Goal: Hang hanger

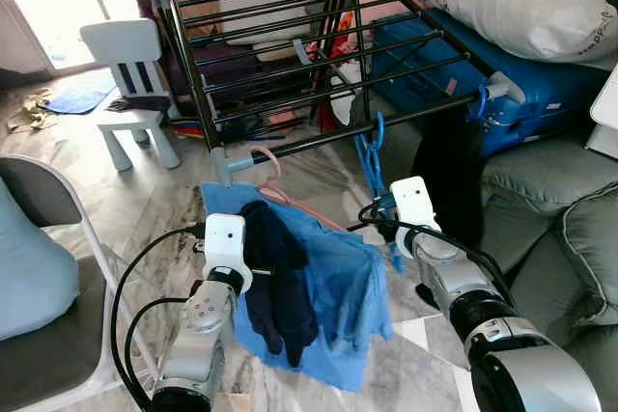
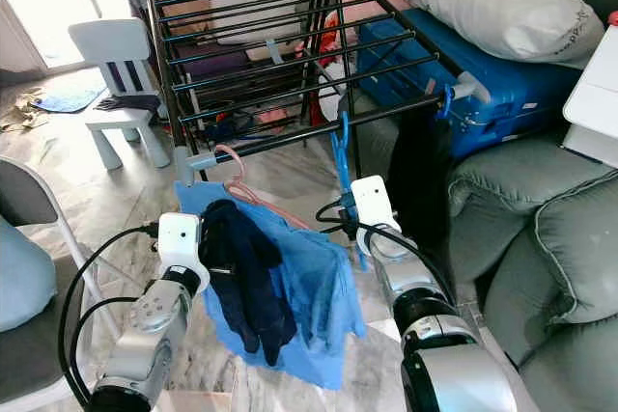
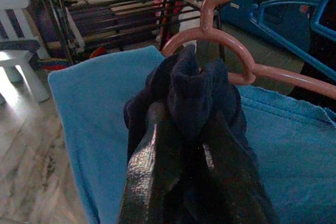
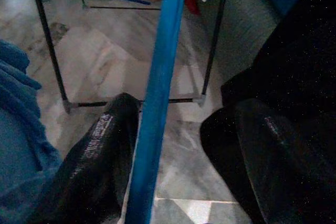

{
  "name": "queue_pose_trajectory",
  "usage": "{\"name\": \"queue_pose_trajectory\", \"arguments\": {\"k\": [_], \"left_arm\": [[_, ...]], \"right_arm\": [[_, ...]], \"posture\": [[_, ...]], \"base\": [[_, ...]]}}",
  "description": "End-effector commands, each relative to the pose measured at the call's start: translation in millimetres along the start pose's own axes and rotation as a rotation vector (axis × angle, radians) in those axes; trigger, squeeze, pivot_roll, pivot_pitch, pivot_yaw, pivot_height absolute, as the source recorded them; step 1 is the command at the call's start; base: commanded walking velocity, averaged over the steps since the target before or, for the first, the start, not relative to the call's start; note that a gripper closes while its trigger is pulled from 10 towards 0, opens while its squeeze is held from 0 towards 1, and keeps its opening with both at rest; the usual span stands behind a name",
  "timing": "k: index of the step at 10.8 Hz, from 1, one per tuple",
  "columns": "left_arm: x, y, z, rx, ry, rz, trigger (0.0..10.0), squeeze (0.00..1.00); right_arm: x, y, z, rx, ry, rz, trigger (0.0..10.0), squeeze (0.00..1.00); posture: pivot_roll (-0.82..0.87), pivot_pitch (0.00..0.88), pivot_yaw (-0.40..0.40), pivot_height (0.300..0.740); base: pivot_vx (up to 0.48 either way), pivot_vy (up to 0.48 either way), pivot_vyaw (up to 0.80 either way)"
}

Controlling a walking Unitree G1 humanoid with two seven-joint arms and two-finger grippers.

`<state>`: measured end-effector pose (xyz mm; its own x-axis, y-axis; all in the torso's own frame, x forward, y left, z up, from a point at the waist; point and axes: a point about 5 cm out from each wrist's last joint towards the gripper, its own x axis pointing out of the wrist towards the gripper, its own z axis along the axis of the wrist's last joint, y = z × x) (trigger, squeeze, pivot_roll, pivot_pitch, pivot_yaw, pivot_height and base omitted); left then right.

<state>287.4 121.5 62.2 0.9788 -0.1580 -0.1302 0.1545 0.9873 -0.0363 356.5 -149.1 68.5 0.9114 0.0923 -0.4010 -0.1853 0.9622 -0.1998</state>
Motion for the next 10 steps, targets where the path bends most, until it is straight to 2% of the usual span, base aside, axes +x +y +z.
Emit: {"name": "queue_pose_trajectory", "arguments": {"k": [1, 2, 3, 4, 5, 9, 10], "left_arm": [[2.7, 2.4, 3.7, -0.001, -0.01, 0.016, 10.0, 0.0], [2.7, 2.0, 3.5, -0.003, -0.01, 0.015, 10.0, 0.0], [3.0, 1.3, 3.5, -0.005, -0.009, 0.014, 10.0, 0.0], [3.5, 0.3, 3.3, -0.008, -0.007, 0.011, 10.0, 0.0], [3.6, -0.1, 3.1, -0.008, -0.005, 0.009, 10.0, 0.0], [5.6, -3.7, 4.1, -0.013, -0.005, 0.002, 10.0, 0.0], [5.6, -4.7, 3.7, -0.016, -0.004, 0.001, 10.0, 0.0]], "right_arm": [[1.7, -0.1, 6.1, -0.038, -0.011, -0.015, 0.6, 0.0], [1.6, -2.1, 5.6, -0.045, -0.009, -0.027, 0.8, 0.0], [1.7, -2.5, 5.7, -0.044, -0.011, -0.026, 2.8, 0.0], [1.7, -4.9, 7.2, -0.06, -0.021, -0.045, 9.3, 0.0], [2.0, -4.3, 8.8, -0.06, -0.027, -0.04, 10.0, 0.0], [2.5, 0.1, 14.4, -0.063, -0.062, -0.004, 10.0, 0.0], [2.4, 0.0, 14.2, -0.059, -0.064, 0.002, 10.0, 0.91]], "posture": [[-0.09, 0.0, 0.037, 0.74], [-0.09, 0.0, 0.037, 0.74], [-0.09, 0.0, 0.037, 0.74], [-0.1, 0.0, 0.04, 0.74], [-0.1, 0.0, 0.043, 0.74], [-0.11, 0.0, 0.038, 0.74], [-0.11, 0.0, 0.038, 0.74]], "base": [[0.0, 0.0, 0.0], [0.0, 0.0, 0.0], [0.0, 0.0, 0.0], [0.0, 0.0, 0.0], [0.0, 0.0, 0.0], [0.0, 0.0, 0.0], [0.0, 0.0, 0.0]]}}
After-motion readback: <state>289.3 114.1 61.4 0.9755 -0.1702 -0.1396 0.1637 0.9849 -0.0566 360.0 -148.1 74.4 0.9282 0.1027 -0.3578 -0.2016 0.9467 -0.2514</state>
